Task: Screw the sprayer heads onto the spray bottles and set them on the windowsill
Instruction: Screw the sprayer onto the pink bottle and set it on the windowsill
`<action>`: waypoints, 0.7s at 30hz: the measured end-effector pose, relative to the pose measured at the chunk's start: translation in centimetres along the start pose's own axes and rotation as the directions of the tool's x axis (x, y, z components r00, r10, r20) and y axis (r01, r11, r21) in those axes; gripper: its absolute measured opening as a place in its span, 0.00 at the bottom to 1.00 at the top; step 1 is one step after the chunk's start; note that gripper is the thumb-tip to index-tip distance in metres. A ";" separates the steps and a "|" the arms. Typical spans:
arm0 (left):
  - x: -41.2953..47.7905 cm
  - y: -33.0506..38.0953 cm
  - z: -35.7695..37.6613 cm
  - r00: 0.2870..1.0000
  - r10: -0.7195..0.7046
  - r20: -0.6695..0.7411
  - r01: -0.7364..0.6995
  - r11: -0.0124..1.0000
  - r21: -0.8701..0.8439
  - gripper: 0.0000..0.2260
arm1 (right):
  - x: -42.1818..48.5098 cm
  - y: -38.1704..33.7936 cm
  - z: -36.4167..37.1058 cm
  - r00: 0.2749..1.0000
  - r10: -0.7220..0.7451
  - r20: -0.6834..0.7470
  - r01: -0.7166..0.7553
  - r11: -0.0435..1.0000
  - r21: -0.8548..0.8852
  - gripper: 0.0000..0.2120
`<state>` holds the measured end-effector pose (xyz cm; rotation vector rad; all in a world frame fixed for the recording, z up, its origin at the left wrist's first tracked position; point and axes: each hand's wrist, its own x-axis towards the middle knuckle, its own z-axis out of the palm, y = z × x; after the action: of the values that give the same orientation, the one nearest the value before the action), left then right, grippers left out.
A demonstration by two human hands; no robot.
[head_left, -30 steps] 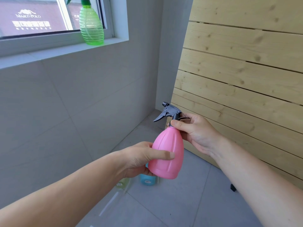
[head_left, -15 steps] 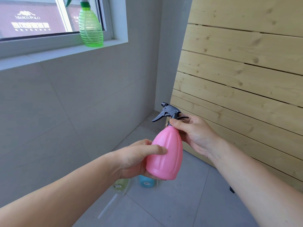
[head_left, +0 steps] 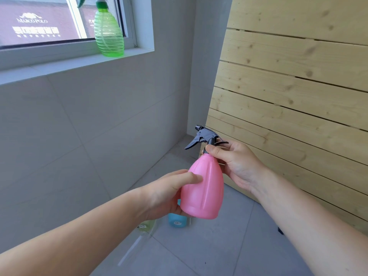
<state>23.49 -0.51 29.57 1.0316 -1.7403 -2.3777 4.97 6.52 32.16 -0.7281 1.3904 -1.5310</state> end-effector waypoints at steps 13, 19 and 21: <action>0.5 -0.3 -0.1 0.998 0.035 0.061 -0.030 0.996 -0.079 0.33 | 0.1 -0.2 -0.4 0.999 0.009 -0.035 -0.009 1.000 0.017 0.06; 0.5 -0.2 0.4 0.991 0.095 -0.093 -0.090 0.994 0.063 0.43 | 0.2 -0.2 -0.5 0.998 -0.021 -0.056 0.023 0.999 0.037 0.03; 0.5 -0.1 0.4 0.997 0.071 -0.027 -0.071 0.997 0.002 0.37 | 0.2 -0.4 -0.5 0.999 -0.020 -0.050 0.022 0.998 0.051 0.04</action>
<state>22.98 -0.33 29.29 0.9805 -1.7391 -2.3102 4.32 6.57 32.38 -0.6793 1.3782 -1.6051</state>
